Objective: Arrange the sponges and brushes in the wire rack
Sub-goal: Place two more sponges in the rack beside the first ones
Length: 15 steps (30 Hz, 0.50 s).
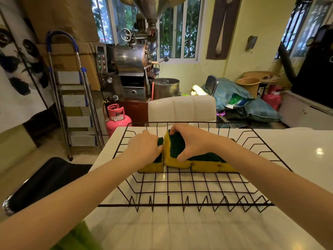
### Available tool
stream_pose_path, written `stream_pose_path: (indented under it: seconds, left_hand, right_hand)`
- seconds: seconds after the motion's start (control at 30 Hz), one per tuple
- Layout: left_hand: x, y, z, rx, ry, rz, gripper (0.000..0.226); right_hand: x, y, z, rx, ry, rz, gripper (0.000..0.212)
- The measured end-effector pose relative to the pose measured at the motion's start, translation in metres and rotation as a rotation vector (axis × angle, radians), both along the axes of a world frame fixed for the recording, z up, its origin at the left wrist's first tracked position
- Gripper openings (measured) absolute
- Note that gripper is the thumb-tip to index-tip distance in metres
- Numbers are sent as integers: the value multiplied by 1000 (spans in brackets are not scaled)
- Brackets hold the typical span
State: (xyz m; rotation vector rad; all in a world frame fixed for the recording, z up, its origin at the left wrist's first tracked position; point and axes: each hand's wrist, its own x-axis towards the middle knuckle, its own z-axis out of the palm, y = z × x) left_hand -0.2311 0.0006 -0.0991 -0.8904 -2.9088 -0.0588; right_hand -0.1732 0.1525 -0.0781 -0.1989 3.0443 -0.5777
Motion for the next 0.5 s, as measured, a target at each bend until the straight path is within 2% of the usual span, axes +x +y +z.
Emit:
stream_pose_path:
  seconds: [0.2, 0.5]
  left_hand:
    - [1, -2, -1, 8, 2, -24, 41]
    - [2, -1, -1, -34, -7, -45, 41]
  right_hand:
    - [-2, -7, -8, 109, -62, 8, 74]
    - [-4, -5, -6, 110, -151, 19, 73]
